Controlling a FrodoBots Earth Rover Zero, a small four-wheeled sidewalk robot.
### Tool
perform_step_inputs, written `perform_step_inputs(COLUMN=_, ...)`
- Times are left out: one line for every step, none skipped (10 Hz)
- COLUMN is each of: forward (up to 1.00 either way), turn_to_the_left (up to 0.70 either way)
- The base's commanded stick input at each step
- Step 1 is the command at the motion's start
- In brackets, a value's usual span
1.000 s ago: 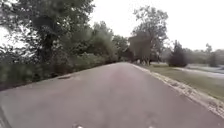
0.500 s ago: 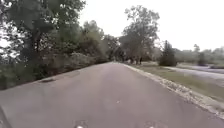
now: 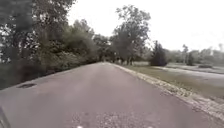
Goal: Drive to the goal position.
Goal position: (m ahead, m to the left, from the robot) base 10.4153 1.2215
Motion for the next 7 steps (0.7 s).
perform_step_inputs(forward=1.00, turn_to_the_left=0.01)
perform_step_inputs(forward=1.00, turn_to_the_left=0.01)
perform_step_inputs(forward=1.00, turn_to_the_left=0.01)
perform_step_inputs(forward=1.00, turn_to_the_left=0.01)
perform_step_inputs(forward=1.00, turn_to_the_left=0.01)
perform_step_inputs(forward=1.00, turn_to_the_left=0.01)
perform_step_inputs(forward=1.00, turn_to_the_left=0.01)
